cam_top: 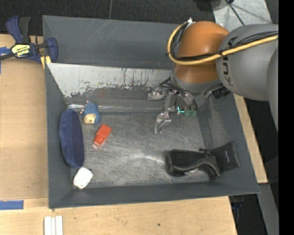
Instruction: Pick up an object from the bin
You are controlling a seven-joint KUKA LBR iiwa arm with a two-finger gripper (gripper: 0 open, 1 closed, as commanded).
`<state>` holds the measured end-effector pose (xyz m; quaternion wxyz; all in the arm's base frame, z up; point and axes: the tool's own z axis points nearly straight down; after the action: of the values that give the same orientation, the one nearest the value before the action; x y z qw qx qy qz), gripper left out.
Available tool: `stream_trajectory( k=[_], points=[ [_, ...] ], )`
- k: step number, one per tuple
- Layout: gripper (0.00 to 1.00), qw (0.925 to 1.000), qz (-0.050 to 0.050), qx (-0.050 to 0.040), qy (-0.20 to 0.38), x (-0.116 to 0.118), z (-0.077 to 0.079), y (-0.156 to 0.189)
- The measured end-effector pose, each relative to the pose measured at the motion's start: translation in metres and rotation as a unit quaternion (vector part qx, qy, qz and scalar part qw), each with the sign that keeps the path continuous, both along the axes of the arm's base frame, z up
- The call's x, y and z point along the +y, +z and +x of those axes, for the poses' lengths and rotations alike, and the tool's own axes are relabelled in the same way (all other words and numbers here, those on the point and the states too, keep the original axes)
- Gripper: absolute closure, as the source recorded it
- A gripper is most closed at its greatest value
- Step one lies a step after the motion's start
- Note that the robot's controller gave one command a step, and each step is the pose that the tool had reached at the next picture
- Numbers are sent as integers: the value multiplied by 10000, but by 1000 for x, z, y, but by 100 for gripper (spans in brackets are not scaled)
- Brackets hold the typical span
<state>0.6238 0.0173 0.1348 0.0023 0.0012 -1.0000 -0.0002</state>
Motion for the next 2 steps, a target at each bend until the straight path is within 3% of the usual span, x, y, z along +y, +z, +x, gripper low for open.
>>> stream_trajectory(
  k=[1, 2],
  points=[
    [0, 10000, 20, -33, -66, 86, -4, -3],
    [0, 9998, 17, -69, 203, 125, -17, 54]
  ],
)
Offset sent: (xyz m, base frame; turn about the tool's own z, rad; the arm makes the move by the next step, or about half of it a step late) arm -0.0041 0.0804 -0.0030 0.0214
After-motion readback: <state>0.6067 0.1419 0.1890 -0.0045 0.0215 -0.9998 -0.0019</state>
